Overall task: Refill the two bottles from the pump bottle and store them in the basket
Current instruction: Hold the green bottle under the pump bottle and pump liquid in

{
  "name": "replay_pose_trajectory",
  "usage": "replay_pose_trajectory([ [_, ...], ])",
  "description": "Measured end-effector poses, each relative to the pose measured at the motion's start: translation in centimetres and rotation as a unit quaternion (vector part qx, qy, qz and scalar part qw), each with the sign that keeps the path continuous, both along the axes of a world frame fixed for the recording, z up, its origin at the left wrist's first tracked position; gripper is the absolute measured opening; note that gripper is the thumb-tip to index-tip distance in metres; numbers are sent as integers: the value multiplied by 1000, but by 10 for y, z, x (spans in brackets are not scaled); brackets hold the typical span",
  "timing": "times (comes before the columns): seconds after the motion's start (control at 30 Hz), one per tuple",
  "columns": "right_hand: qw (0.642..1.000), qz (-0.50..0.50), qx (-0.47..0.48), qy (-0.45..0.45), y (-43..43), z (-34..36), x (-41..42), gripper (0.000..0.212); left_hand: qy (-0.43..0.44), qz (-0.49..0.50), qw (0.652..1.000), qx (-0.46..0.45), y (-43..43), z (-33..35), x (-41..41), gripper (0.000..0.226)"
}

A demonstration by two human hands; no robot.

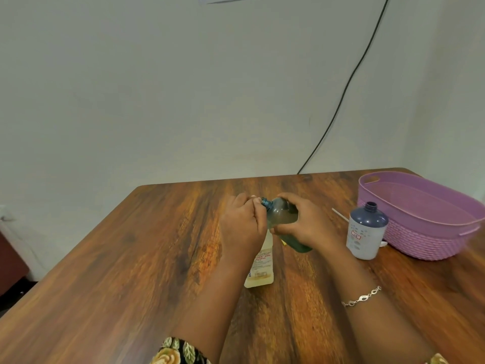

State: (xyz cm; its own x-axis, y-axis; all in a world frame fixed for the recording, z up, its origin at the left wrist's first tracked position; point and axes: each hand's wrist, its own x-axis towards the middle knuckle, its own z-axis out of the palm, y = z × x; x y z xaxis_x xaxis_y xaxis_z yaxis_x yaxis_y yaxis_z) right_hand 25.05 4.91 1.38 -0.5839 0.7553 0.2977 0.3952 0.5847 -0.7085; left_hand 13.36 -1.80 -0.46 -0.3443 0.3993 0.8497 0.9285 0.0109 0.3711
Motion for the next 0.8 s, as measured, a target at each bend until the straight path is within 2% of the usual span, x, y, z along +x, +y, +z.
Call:
replay_pose_trajectory([
  [0.4, 1000, 6, -3, 11, -1, 5, 2, 64, -15, -16, 1000, 10, -2, 1, 2, 40],
  [0.6, 1000, 0, -22, 2, 3, -4, 2, 73, 3, -21, 999, 24, -2, -8, 1, 38],
  [0.8, 1000, 4, -2, 9, 4, 6, 1, 69, -6, -5, 1000, 9, 0, 5, 3, 42],
])
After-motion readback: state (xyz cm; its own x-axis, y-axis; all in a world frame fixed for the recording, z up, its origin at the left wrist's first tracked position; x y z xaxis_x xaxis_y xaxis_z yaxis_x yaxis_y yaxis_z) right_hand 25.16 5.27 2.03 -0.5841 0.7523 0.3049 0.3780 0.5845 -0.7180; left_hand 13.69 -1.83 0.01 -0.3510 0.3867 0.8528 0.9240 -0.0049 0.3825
